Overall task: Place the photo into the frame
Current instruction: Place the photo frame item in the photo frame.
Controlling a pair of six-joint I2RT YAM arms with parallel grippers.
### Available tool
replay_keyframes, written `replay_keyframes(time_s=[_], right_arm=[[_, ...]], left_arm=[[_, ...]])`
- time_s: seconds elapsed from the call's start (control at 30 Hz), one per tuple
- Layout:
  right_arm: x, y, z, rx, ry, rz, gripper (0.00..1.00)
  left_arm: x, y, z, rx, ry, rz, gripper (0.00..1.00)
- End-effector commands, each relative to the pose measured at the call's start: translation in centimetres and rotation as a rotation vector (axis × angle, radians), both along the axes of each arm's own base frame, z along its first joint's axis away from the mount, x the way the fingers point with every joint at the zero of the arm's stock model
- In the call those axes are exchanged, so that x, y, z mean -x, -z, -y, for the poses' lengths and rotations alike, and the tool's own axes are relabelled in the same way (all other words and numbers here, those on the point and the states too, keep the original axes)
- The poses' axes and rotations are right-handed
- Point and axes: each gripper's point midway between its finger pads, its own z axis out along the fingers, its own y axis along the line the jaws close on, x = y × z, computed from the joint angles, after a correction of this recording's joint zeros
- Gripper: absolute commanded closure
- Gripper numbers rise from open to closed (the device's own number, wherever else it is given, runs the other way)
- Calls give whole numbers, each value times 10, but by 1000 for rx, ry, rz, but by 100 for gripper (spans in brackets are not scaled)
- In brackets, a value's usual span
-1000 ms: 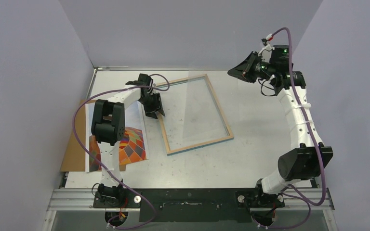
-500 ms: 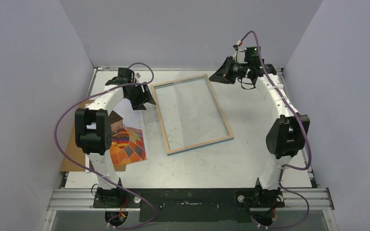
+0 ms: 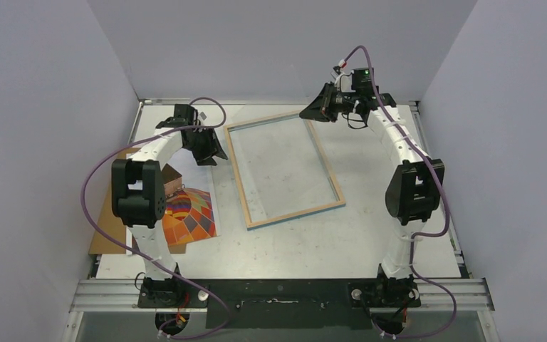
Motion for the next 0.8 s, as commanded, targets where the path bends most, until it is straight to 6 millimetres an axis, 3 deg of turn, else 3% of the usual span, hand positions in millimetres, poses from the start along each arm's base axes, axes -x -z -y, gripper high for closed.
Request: replay_keyframes(time_s=[0.0, 0.13, 0.27, 0.57, 0.77], right_arm=[[-12, -8, -3, -37, -34, 53, 100], [-22, 8, -5, -22, -16, 25, 100], [-31, 11, -5, -33, 21, 9, 100], [-36, 30, -7, -35, 33, -63, 100], [-36, 21, -7, -45, 39, -68, 100]], left_arm=[[-18, 1, -3, 1, 1, 24, 56], [-24, 10, -3, -3, 2, 20, 57], [-31, 20, -3, -1, 3, 8, 58], [-46, 42, 2, 28, -12, -3, 61], [-54, 49, 7, 51, -5, 1, 63]])
